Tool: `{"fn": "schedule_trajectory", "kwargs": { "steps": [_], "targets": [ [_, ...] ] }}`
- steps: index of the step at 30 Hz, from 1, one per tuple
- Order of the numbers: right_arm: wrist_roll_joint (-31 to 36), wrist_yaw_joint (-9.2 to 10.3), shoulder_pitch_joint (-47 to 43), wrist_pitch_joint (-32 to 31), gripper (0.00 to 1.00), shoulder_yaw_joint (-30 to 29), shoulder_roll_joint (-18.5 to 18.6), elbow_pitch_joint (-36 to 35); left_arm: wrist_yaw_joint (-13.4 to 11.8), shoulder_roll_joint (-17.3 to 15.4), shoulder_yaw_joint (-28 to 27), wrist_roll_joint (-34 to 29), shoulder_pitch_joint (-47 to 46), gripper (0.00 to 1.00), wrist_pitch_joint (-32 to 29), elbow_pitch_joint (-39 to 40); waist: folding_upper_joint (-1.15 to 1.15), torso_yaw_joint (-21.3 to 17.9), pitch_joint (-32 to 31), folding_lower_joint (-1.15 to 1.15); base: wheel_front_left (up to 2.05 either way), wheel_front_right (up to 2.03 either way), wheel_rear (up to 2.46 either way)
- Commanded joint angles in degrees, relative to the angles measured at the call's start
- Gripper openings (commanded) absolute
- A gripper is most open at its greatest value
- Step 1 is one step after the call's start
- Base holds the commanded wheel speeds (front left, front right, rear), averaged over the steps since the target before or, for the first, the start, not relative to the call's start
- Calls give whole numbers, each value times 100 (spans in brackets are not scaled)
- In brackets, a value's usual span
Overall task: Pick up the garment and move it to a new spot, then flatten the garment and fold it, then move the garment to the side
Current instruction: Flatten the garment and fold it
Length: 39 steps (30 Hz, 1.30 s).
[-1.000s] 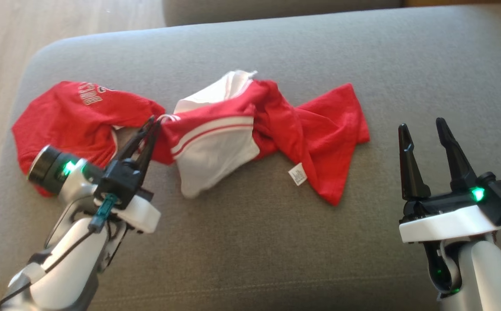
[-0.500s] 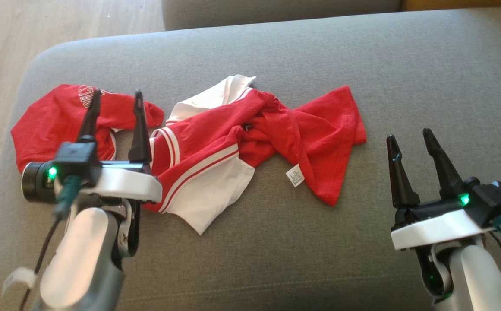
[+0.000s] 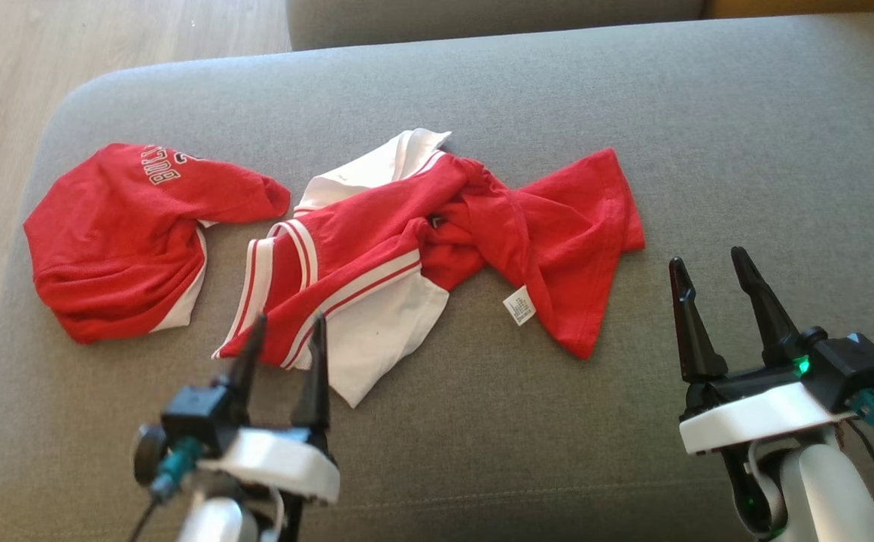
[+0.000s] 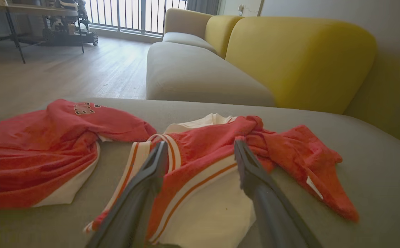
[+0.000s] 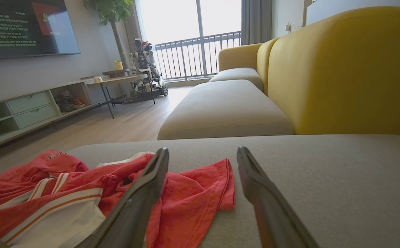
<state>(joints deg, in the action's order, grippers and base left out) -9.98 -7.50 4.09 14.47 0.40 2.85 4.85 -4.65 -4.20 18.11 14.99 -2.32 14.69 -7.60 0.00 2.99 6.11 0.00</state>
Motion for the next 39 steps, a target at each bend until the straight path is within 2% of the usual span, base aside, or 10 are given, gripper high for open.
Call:
{"fn": "schedule_trajectory", "kwargs": {
  "steps": [1,10,17,27,32,37,38,39],
  "targets": [
    [-5,1,159,52,100,155,3,-158,64,34,-126,49,32,100,30,41,0,18,9,0,0,0,0],
    [-67,1,174,52,100,173,3,-113,390,109,223,343,71,100,-88,-1246,0,66,60,0,0,0,0],
    [-97,1,241,52,100,153,3,-106,599,112,399,312,-300,100,-65,-1760,0,-5,170,0,0,0,0],
    [-98,1,321,52,100,126,3,-105,466,87,726,-116,-638,100,-17,-2381,0,-155,267,0,0,0,0],
    [-97,1,344,52,100,125,3,-110,356,92,754,-218,-790,100,12,-2485,0,-181,304,0,0,0,0],
    [-97,1,352,52,100,121,3,-112,350,103,774,-224,-851,100,27,-2415,0,-196,321,0,0,0,0],
    [-99,1,351,52,100,118,3,-111,363,104,787,-229,-847,79,27,-2406,0,-198,322,0,0,0,0],
    [-100,1,351,52,100,118,3,-109,392,106,810,-229,-839,10,28,-2417,0,-201,322,0,0,0,0]
  ]
}}
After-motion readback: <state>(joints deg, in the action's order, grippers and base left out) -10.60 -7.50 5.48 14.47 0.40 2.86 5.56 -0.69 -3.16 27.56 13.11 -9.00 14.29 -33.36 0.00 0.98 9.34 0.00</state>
